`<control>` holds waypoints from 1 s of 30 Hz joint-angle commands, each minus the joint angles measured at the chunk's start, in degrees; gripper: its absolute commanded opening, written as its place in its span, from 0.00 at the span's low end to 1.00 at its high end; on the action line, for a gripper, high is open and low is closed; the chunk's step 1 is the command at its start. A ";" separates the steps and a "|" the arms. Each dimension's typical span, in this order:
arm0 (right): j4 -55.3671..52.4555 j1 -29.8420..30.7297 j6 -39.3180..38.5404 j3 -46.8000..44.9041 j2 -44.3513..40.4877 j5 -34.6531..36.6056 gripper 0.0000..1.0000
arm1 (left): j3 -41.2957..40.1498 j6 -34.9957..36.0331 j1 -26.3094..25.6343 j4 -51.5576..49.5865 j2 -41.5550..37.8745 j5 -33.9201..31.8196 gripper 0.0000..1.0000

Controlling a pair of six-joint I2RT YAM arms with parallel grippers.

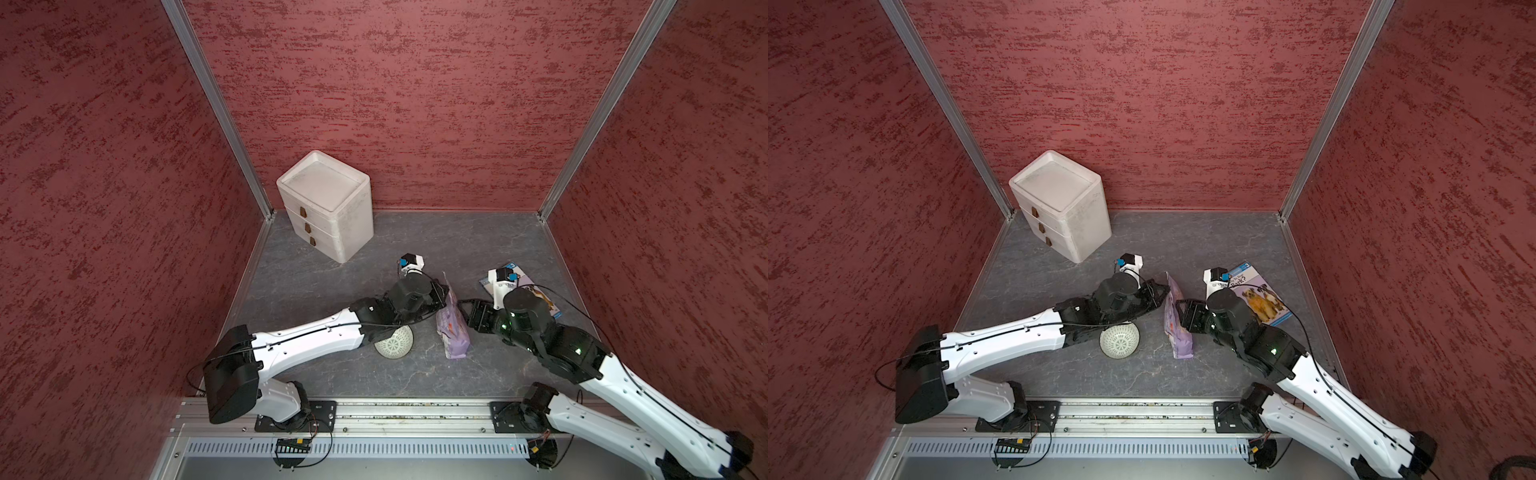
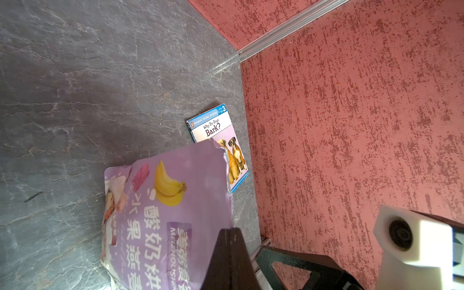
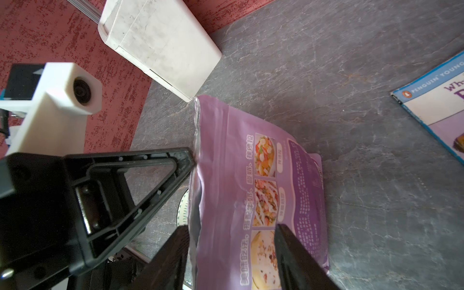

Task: Pour the oats into the breakfast bowl
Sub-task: Open the oats bag at the center of the board.

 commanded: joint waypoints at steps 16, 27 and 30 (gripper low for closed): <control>2.32 -0.12 0.60 1.37 4.57 0.29 0.54 | -2.44 -0.71 -0.35 0.08 -0.09 0.05 0.00; 1.43 -0.13 0.20 2.60 6.78 2.10 0.10 | -1.65 1.35 -0.35 0.24 0.07 0.98 0.04; 1.14 -0.13 0.55 2.43 7.32 2.14 0.00 | 0.96 3.58 -0.44 -1.74 0.50 2.86 0.21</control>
